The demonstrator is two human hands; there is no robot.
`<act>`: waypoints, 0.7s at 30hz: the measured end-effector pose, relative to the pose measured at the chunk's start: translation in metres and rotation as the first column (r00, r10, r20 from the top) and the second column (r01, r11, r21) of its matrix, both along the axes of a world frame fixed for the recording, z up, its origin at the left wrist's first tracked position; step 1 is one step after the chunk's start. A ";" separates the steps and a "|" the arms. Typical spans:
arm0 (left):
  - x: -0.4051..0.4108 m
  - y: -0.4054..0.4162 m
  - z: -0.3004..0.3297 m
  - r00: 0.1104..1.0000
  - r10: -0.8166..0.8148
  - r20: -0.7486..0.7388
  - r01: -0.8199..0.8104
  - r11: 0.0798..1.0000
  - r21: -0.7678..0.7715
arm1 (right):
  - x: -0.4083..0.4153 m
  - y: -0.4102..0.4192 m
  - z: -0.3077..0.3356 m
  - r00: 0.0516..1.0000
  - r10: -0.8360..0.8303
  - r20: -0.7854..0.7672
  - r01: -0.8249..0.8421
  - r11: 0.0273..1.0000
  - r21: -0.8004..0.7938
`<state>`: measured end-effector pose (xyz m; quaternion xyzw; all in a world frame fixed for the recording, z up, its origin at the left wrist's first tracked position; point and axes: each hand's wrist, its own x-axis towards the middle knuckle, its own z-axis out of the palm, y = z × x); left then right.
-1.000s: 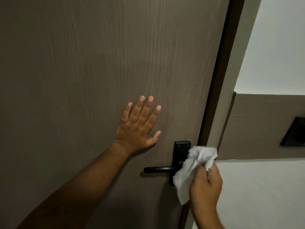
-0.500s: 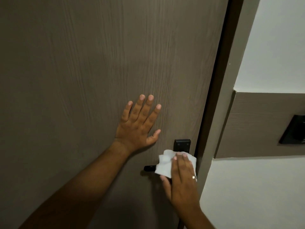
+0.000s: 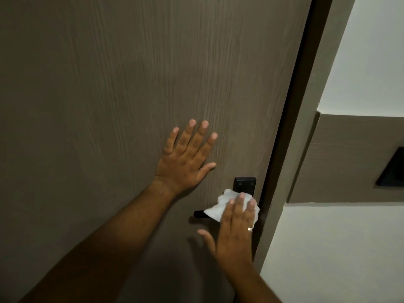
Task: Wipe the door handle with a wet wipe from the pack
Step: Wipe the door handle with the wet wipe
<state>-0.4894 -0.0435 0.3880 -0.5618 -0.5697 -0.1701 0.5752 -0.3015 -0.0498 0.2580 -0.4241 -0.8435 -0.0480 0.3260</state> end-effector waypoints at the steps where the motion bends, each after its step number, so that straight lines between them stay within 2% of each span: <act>1: 0.000 -0.001 0.002 1.000 -0.006 0.000 0.006 1.000 -0.005 | -0.008 -0.005 -0.002 0.997 0.050 0.054 -0.051 0.999 0.020; 4: -0.007 -0.006 0.022 0.996 -0.016 0.091 0.016 1.000 0.006 | -0.016 -0.011 -0.016 0.970 0.159 0.186 -0.174 0.982 0.070; 6: -0.014 -0.010 0.038 0.987 0.015 0.159 -0.019 1.000 0.025 | -0.003 -0.003 -0.024 0.972 0.158 0.173 -0.174 0.981 0.086; 10: -0.017 -0.011 0.041 0.990 0.025 0.137 -0.031 0.999 0.040 | 0.021 0.014 -0.020 1.000 -0.009 -0.017 0.009 0.999 0.045; 13: -0.017 -0.009 0.039 0.992 0.020 0.128 -0.027 0.998 0.049 | 0.007 0.008 -0.007 0.994 -0.106 -0.025 0.105 0.993 -0.058; 15: -0.018 -0.008 0.039 0.993 0.022 0.120 -0.029 0.998 0.056 | -0.010 -0.002 -0.005 0.998 -0.052 0.048 0.053 0.998 -0.020; 18: -0.017 -0.010 0.039 0.993 0.005 0.121 -0.012 0.998 0.062 | -0.036 -0.016 -0.007 0.968 0.142 0.207 -0.164 0.982 0.092; 21: -0.019 -0.012 0.040 0.993 -0.013 0.119 0.006 0.998 0.058 | -0.036 -0.013 -0.011 0.957 0.191 0.220 -0.222 0.967 0.124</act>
